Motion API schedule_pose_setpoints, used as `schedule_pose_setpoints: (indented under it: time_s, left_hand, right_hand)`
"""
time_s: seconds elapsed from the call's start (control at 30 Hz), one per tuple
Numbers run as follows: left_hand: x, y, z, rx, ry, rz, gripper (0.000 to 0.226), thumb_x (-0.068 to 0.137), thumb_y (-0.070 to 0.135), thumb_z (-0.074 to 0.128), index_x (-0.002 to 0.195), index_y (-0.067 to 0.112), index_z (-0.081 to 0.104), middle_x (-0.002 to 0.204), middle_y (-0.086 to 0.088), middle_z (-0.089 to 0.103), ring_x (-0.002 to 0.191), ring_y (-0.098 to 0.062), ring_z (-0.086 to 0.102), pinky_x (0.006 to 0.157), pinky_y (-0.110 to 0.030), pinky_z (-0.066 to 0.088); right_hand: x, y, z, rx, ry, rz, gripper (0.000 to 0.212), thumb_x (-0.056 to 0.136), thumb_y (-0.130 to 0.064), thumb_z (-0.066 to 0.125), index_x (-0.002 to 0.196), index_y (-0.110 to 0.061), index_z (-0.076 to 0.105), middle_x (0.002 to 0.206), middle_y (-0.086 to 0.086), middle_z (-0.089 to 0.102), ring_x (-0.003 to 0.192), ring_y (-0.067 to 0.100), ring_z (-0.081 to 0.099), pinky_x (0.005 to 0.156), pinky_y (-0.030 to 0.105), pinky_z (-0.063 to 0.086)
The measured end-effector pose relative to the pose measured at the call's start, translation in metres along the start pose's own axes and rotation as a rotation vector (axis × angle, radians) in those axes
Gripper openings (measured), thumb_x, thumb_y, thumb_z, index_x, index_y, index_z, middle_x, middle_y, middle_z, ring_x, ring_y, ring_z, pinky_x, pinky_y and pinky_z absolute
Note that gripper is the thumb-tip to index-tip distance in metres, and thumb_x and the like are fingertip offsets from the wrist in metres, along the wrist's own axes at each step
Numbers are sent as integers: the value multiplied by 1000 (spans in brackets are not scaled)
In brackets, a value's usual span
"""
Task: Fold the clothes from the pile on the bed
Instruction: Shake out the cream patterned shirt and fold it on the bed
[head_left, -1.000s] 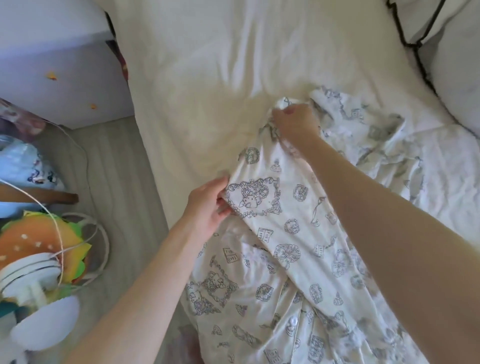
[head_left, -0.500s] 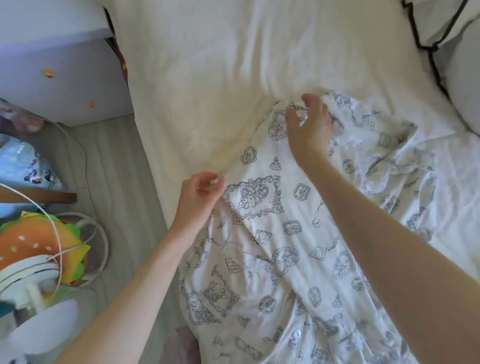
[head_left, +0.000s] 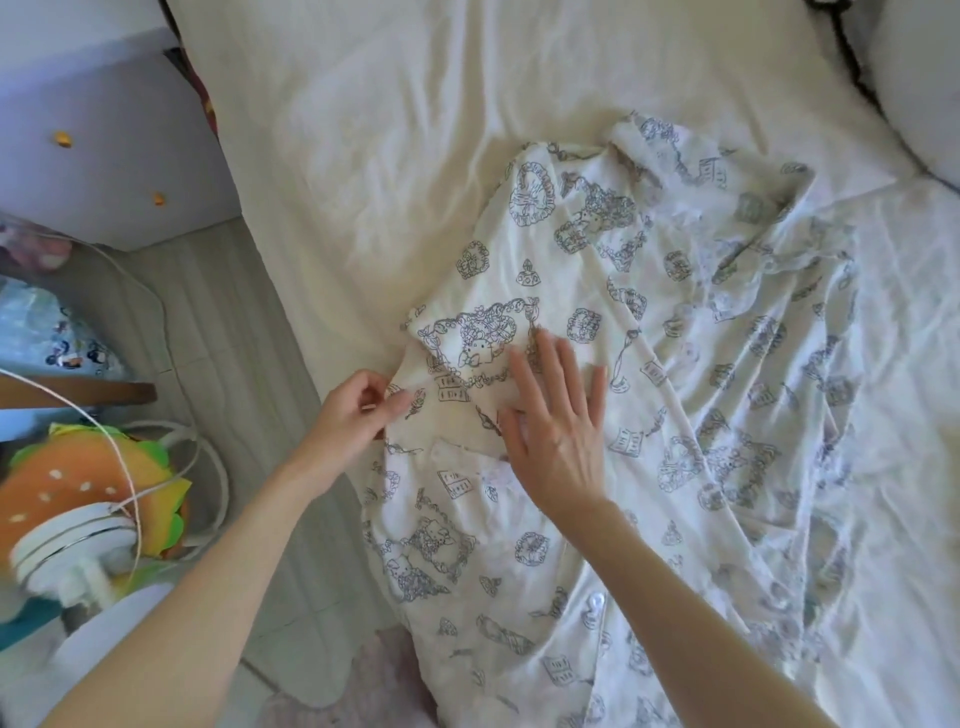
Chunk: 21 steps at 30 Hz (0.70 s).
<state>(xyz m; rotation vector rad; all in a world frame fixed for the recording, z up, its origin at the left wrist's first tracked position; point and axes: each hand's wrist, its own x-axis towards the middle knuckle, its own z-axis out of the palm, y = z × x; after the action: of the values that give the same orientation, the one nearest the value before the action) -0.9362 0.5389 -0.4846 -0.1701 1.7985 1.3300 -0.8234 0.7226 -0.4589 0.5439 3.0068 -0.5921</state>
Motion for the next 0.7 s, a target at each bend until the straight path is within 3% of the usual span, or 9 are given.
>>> schedule_pose_setpoints:
  time_s: [0.1, 0.17, 0.23, 0.3, 0.4, 0.5, 0.6, 0.7]
  left_hand:
    - [-11, -14, 3, 148, -125, -26, 25, 76, 28, 72, 93, 21, 55, 79, 17, 67, 69, 2, 62, 60, -10, 45]
    - [-22, -29, 4, 226, -124, -49, 16, 82, 24, 69, 94, 20, 60, 86, 8, 70, 76, -4, 65, 63, -14, 48]
    - [-33, -41, 3, 274, -33, -56, 5, 88, 24, 62, 91, 20, 60, 86, 5, 69, 82, -15, 66, 67, -22, 48]
    - [-44, -51, 3, 394, 82, -57, 11, 92, 27, 57, 92, 16, 57, 87, -3, 68, 84, -23, 64, 70, -30, 45]
    - [-63, -51, 17, 563, 241, -22, 17, 96, 19, 51, 110, 11, 51, 107, -14, 63, 92, -28, 59, 81, -38, 44]
    - [-90, -37, 49, 747, 382, 279, 35, 91, 0, 52, 125, -3, 46, 122, -21, 51, 113, -35, 50, 93, -44, 42]
    - [-114, -25, 97, 974, 288, 552, 39, 84, -8, 54, 123, -2, 51, 129, -22, 48, 125, -38, 44, 100, -52, 42]
    - [-131, -32, 158, 1119, 3, 580, 45, 93, 8, 47, 138, 10, 42, 154, -14, 25, 144, -31, 15, 117, -44, 14]
  right_hand:
    - [-17, 6, -1, -6, 2, 63, 51, 93, -21, 56, 141, -12, 42, 151, 14, 33, 142, 32, 24, 112, 61, 14]
    - [-37, 12, 0, -24, -15, 71, 52, 92, -21, 59, 141, -13, 43, 150, 14, 33, 141, 33, 24, 110, 64, 17]
    - [-62, 21, 1, -54, -39, 82, 53, 90, -22, 62, 140, -13, 46, 149, 15, 35, 140, 34, 27, 109, 65, 19]
    - [-88, 33, -1, -54, -66, 150, 52, 90, -24, 61, 139, -13, 47, 149, 13, 36, 140, 33, 26, 110, 65, 16]
    - [-128, 51, -7, -14, -113, 284, 49, 94, -25, 55, 141, -16, 44, 153, 10, 30, 143, 27, 14, 113, 62, 10]
    - [-167, 71, -21, 26, -63, 420, 45, 93, -19, 59, 136, -12, 50, 149, 12, 36, 142, 30, 23, 113, 61, 11]
    - [-202, 101, -41, 13, 91, 550, 37, 90, -12, 61, 126, -2, 58, 139, 18, 49, 133, 37, 40, 112, 60, 18]
    - [-231, 143, -59, 128, 212, 885, 38, 94, -14, 54, 129, -2, 52, 138, 18, 48, 130, 36, 41, 110, 52, 26]
